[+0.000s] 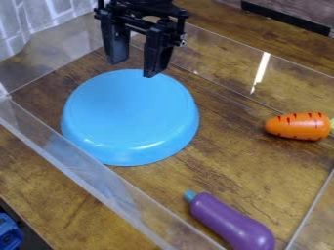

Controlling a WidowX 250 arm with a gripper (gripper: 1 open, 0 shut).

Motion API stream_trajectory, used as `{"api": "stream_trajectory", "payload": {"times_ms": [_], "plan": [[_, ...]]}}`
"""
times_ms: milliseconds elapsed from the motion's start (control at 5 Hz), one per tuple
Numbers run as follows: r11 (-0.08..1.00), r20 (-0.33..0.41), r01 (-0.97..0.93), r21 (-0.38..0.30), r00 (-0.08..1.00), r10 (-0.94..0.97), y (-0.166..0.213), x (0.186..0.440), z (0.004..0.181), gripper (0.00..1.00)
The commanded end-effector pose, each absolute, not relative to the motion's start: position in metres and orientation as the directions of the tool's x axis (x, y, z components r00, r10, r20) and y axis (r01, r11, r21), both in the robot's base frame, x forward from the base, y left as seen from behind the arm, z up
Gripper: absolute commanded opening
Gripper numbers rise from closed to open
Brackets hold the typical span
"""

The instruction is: Remove the purple eggplant from the blue tray and put it on the table

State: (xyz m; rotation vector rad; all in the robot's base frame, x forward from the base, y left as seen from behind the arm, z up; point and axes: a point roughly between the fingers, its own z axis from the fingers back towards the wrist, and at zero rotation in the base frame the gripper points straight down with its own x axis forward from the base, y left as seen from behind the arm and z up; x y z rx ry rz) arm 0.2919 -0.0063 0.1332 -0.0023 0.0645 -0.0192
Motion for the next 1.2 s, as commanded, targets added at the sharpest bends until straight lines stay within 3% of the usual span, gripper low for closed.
{"api": "stream_trajectory", "payload": {"times_ms": [0, 400, 600, 1000], "plan": [[1.000, -0.074, 0.019, -0.003, 0.997, -0.019, -0.011, 0.292, 0.135, 1.00], [0.983, -0.080, 0.184, -0.001, 0.980, -0.183, -0.024, 0.275, 0.111, 1.00], [0.980, -0.080, 0.201, -0.001, 0.976, -0.200, -0.037, 0.275, 0.107, 1.00], [0.885, -0.043, 0.465, 0.009, 0.885, -0.464, -0.089, 0.256, 0.101, 1.00]]}}
